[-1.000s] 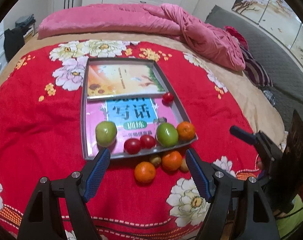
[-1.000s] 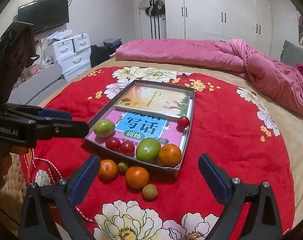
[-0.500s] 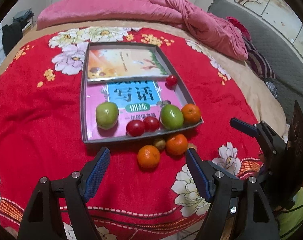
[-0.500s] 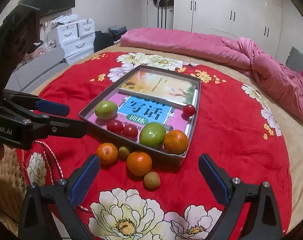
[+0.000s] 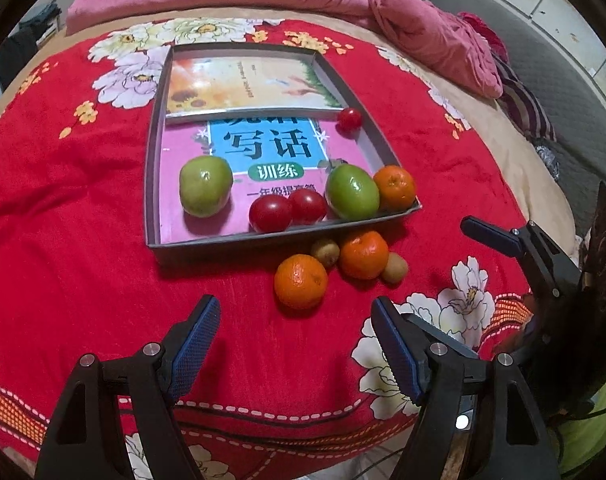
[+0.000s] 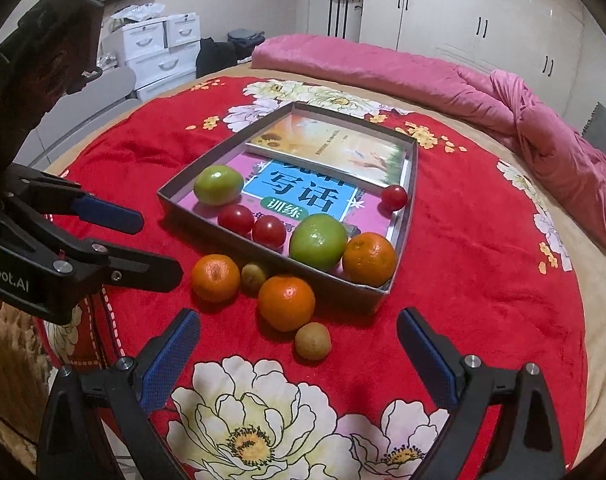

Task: Organize fruits
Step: 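Lower both open tools over the oranges beside the tray, then grasp an orange with the right tool while the left tool grasps another orange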

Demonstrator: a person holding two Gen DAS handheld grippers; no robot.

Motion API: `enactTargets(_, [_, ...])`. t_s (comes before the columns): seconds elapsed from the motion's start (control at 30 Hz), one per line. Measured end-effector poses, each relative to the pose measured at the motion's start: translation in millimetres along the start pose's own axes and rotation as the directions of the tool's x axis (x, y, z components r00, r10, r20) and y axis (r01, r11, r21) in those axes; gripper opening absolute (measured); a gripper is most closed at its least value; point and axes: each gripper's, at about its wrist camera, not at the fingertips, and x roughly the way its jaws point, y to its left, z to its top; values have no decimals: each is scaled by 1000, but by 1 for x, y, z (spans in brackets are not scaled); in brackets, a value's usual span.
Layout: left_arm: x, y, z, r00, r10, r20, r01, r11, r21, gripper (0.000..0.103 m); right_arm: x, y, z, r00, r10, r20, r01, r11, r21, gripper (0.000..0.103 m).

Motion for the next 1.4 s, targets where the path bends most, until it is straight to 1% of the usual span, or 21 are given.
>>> enactTargets(0.13, [5,1,-1,1000,-5,-14,5,1000,-8,79,3,3,-2,1000,-3,-6,3,1000,-18,99])
enactTargets(0.3, [12,3,-2,999,-12,-32,11,1000,-20,79,13,6,-5,999,-20,-33,18,999,-44,99])
enactTargets(0.4, [15,4,-2,999,-17,-37,16,1000,-26,79,20,8,-6,999,-25,-45,23,998,-57,95])
enactTargets(0.43, [16,5,-2,999,-18,-38,17,999,-28,78,23,9,-6,998,-24,-50,21,998,-60,92])
enactTargets(0.47, [17,5,-2,999,-19,-37,18,999,-31,78,25,9,-6,998,-21,-52,17,998,-63,86])
enactTargets(0.53, [18,7,-2,999,-23,-36,22,999,-35,78,30,10,-5,998,-19,-60,14,997,-76,77])
enactTargets(0.57, [18,7,-2,999,-25,-36,24,999,-39,78,31,11,-5,998,-16,-61,11,997,-83,75])
enactTargets(0.67, [21,9,-1,999,-34,-37,32,998,-52,79,37,14,-4,998,-25,-63,18,994,-107,72])
enactTargets(0.8, [22,11,-1,999,-39,-32,37,998,-58,78,45,15,-2,998,-32,-63,24,992,-122,63])
enactTargets(0.83, [22,11,-1,999,-42,-31,40,997,-59,77,47,14,-1,997,-34,-66,26,992,-124,60])
enactTargets(0.9, [23,10,0,998,-50,-30,48,997,-62,70,51,13,0,997,-34,-66,25,992,-125,58])
enactTargets(1.0, [28,9,1,998,-52,-34,50,997,-60,69,54,13,1,997,-30,-67,22,992,-128,57])
enactTargets(1.13, [37,7,2,997,-60,-43,58,997,-57,68,60,18,0,997,-31,-70,20,989,-147,48])
enactTargets(1.17, [39,7,2,997,-58,-46,55,997,-56,66,61,19,-1,997,-32,-71,21,988,-150,45])
enactTargets(1.3, [48,6,4,996,-62,-60,58,996,-61,61,65,21,-1,997,-39,-66,28,986,-165,43])
enactTargets(1.4, [54,6,7,995,-70,-64,66,996,-67,56,64,18,-2,998,-22,-59,13,988,-151,41])
